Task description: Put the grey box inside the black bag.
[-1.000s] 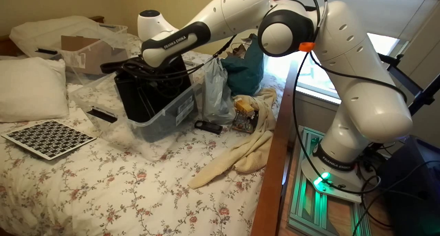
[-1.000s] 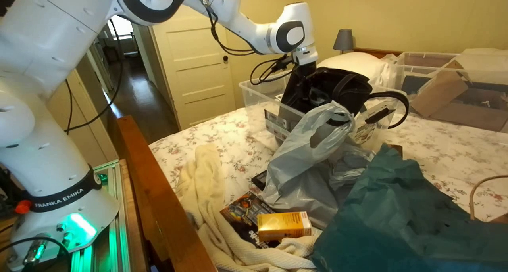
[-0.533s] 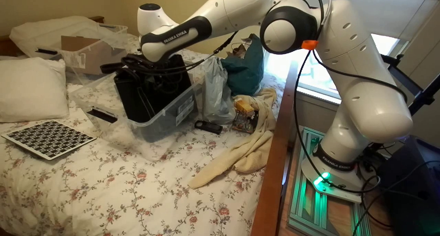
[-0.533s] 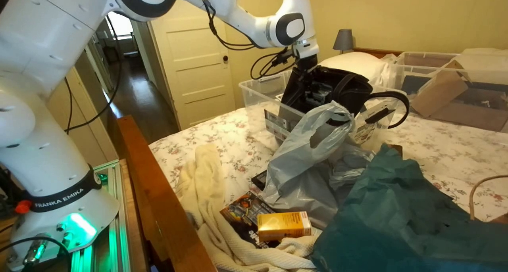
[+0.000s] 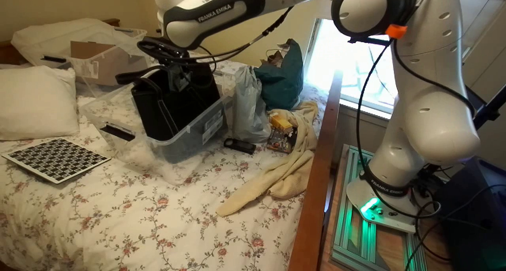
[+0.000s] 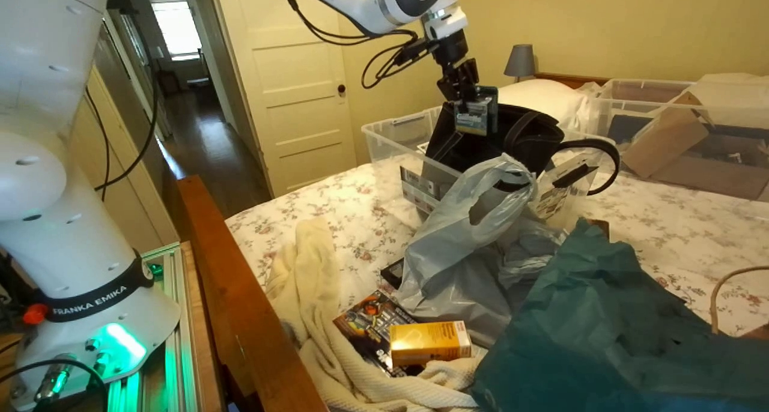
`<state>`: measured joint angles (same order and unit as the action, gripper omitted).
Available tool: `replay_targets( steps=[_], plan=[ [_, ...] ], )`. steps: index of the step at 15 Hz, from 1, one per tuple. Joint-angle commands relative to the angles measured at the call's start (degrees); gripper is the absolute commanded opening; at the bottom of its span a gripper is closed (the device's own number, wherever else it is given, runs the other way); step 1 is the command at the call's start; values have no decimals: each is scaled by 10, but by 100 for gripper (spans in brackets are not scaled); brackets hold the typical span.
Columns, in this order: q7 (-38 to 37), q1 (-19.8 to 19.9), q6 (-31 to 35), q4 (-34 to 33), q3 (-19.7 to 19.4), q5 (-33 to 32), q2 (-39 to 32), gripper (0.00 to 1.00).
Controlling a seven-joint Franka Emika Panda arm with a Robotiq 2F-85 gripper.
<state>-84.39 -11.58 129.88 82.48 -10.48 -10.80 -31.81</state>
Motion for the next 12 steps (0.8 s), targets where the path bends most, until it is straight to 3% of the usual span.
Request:
replay_targets(
  steps=[1,6,12],
  plan=[
    [-58,-23,5,78,-19,-71,79,13],
    [-111,-1,45,88,-14,-108,92,13],
    [-111,39,82,52,-11,-82,51,13]
  ],
)
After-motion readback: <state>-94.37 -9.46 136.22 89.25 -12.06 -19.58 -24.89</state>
